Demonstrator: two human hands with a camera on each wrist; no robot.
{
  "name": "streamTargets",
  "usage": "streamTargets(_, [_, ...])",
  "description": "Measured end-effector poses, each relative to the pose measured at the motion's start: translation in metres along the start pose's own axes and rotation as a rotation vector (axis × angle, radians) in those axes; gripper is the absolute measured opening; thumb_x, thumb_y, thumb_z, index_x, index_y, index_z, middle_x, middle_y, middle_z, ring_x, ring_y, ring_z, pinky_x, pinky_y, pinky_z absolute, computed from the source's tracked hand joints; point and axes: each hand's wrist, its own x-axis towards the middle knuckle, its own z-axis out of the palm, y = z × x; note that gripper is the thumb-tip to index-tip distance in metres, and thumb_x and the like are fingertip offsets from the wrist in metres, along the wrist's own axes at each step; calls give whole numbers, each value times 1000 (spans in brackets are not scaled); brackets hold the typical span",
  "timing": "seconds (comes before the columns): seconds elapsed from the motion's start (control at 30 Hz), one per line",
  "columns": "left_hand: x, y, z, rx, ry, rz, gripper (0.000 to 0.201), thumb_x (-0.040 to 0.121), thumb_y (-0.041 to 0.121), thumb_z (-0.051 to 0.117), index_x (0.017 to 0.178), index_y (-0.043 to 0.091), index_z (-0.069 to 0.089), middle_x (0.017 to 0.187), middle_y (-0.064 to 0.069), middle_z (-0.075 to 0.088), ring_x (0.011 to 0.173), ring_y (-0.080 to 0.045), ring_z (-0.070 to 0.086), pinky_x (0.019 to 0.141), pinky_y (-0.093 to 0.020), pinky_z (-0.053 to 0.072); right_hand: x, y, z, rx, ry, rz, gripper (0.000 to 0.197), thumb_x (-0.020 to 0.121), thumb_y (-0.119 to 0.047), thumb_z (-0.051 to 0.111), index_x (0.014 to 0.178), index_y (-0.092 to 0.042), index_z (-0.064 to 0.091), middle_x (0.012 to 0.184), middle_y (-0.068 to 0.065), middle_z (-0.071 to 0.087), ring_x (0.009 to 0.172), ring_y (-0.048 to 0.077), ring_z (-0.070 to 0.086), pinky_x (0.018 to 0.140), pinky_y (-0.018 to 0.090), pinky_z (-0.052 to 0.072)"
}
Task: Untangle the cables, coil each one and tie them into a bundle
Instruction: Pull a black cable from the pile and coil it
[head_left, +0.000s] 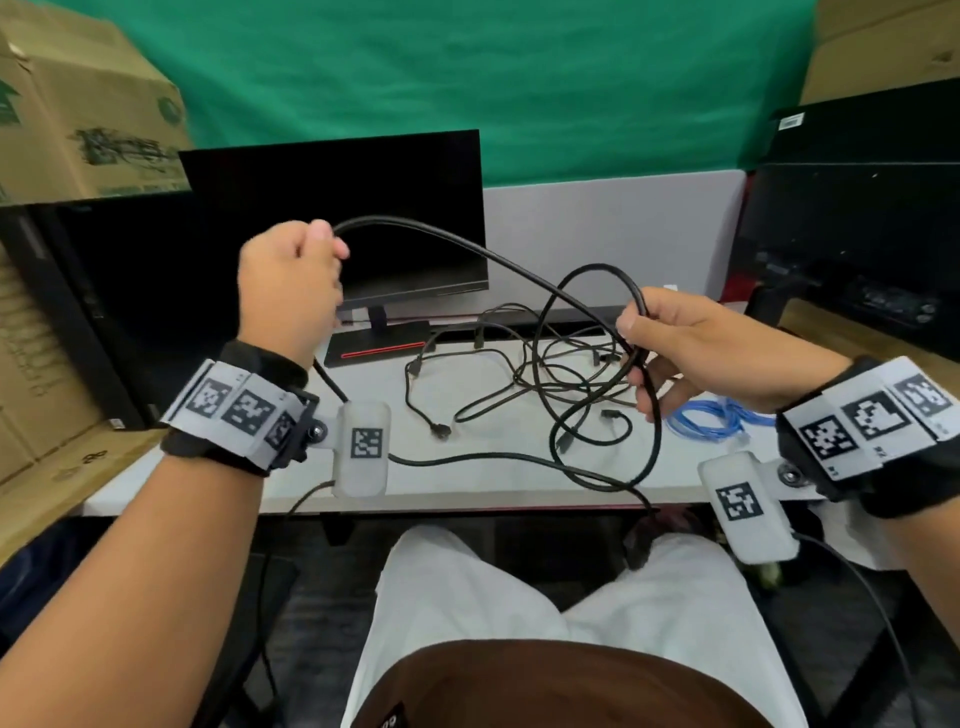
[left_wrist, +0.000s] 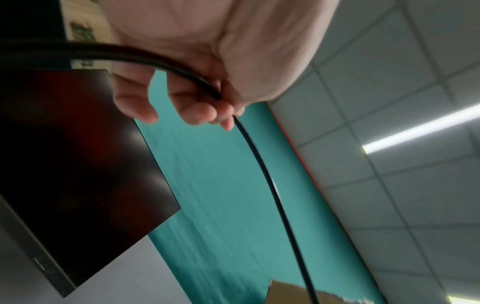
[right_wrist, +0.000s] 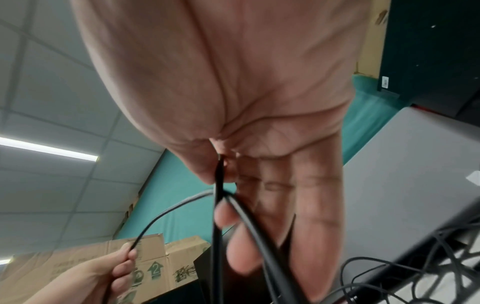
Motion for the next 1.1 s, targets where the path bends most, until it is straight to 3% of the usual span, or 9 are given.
streamTargets(0.17, [11, -4, -22, -187, 156, -240, 35, 105, 30, 37, 74, 24, 53, 55, 11, 42, 43, -2, 43, 42, -25, 48, -3, 5, -1, 43, -67, 53, 17, 104, -27, 45, 92, -16, 50, 100, 15, 74, 81, 27, 72, 84, 47, 56])
streamTargets(0.3, [2, 5, -10, -400, 62, -338, 31, 103, 27, 35, 76, 26, 50, 55, 11, 40, 49, -5, 43, 50, -29, 50, -2, 11, 23, 175, -130, 68, 13, 99, -27, 54, 87, -23, 52, 116, 6, 72, 119, 20, 63, 108, 46, 43])
streamTargets(0.47, [-11, 27, 9, -487, -48, -257, 32, 105, 27, 36, 78, 23, 52, 58, 11, 44, 52, -5, 48, 51, -34, 54, 0, 18, 54, 259, -239, -8, 16, 104, -18, 45, 88, -17, 42, 94, 12, 74, 101, 28, 65, 96, 46, 45])
streamTargets(0.6, [-18, 26, 9, 46, 15, 19, 23, 103, 12, 40, 106, 10, 62, 95, -3, 64, 90, -15, 65, 82, -43, 56, 0, 12, 52, 387, -138, -73, 26, 101, 0, 45, 84, -16, 35, 68, 8, 53, 73, 27, 57, 79, 59, 54])
streamTargets(0.67, [-24, 23, 13, 549, -10, 277, 40, 99, 7, 47, 138, 0, 47, 140, -17, 49, 132, -28, 46, 109, -36, 36, 1, 9, 48, 450, -60, -70, 27, 101, 2, 45, 84, -17, 34, 68, 8, 51, 67, 24, 59, 77, 63, 56])
streamTargets(0.73, [-41, 31, 23, 906, -32, 525, 62, 94, 19, 55, 149, 2, 33, 157, -19, 28, 146, -33, 25, 115, -46, 29, 2, 4, 46, 479, -5, -61, 26, 102, 0, 44, 85, -17, 34, 69, 9, 53, 66, 25, 60, 77, 63, 57])
streamTargets(0.83, [-84, 39, 53, 1000, -419, 752, 48, 91, 42, 59, 130, 15, 55, 136, -7, 52, 131, -27, 45, 99, -46, 42, -1, -3, 45, 505, 20, -79, 25, 102, -2, 44, 85, -17, 34, 69, 8, 54, 67, 23, 59, 68, 54, 60])
streamTargets(0.93, [-118, 27, 80, 735, -909, 350, 23, 95, 42, 59, 102, 19, 60, 93, 3, 66, 94, -21, 62, 76, -36, 47, -4, -8, 46, 507, 12, -119, 25, 102, -4, 46, 85, -17, 35, 70, 7, 56, 66, 18, 58, 57, 41, 58])
streamTargets(1.1, [-100, 15, 86, 189, -831, 10, 26, 102, 20, 47, 80, 12, 57, 56, 5, 52, 45, -22, 62, 45, -28, 46, 1, 3, 43, 82, 226, -243, 28, 94, -23, 65, 91, -17, 38, 71, 6, 57, 54, 12, 40, 39, 23, 35])
